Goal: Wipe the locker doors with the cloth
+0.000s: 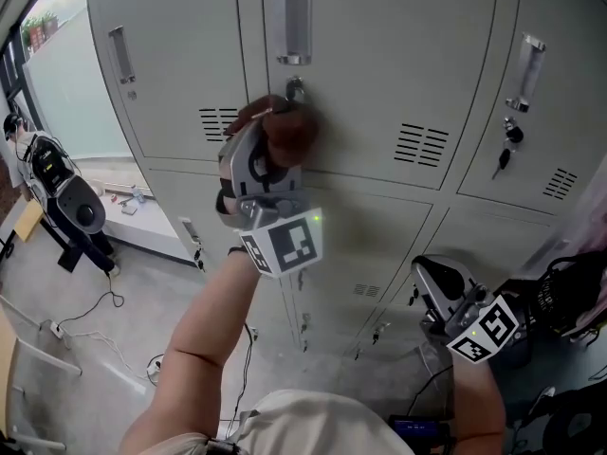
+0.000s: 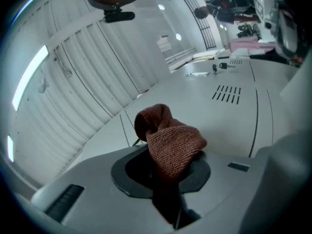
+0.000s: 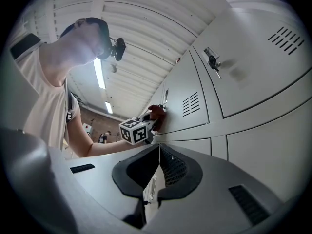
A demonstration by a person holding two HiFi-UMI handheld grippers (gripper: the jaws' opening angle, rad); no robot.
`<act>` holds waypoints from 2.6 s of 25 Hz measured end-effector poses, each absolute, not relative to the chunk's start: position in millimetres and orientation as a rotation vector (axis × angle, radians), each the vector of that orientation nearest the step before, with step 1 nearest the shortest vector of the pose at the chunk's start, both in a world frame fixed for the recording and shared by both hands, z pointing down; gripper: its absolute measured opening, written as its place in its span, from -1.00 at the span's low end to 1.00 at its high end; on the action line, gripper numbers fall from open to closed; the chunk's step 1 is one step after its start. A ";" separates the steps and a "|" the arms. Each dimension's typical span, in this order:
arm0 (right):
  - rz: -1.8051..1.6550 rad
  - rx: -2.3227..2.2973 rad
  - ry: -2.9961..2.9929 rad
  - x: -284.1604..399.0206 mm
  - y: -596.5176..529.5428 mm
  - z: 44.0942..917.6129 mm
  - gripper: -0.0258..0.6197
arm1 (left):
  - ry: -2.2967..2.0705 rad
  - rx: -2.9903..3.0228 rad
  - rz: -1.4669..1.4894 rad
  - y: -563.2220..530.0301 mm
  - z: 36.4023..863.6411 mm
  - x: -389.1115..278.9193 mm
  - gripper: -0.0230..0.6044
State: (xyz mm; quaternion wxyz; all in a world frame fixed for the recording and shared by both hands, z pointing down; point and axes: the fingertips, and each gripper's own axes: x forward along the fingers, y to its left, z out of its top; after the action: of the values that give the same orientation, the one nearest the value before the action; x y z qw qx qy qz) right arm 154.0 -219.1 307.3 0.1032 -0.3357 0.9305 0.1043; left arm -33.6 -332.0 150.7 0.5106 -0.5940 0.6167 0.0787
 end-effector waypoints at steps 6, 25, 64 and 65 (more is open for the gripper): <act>0.314 -1.021 2.743 157.4 -218.3 310.0 -0.87 | 1.331 -1.467 0.155 -316.0 160.2 42.5 -0.70; 0.316 -1.229 2.657 214.6 -182.2 308.9 -0.87 | 1.396 -1.560 0.254 -303.9 102.5 102.4 -0.70; 0.324 -1.048 2.720 172.2 -198.4 308.2 -0.87 | 1.240 -1.662 -0.007 -317.9 40.1 51.9 -0.70; 0.327 -1.048 2.723 172.6 -198.2 308.4 -0.86 | 1.183 -1.654 -0.042 -313.8 46.5 73.0 -0.70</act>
State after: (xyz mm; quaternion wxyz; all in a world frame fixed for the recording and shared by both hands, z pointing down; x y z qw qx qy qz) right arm 172.6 -198.2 308.4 0.1028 -0.3551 0.9225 0.1108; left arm 73.0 -313.8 46.5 0.5259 -0.6916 0.4948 -0.0177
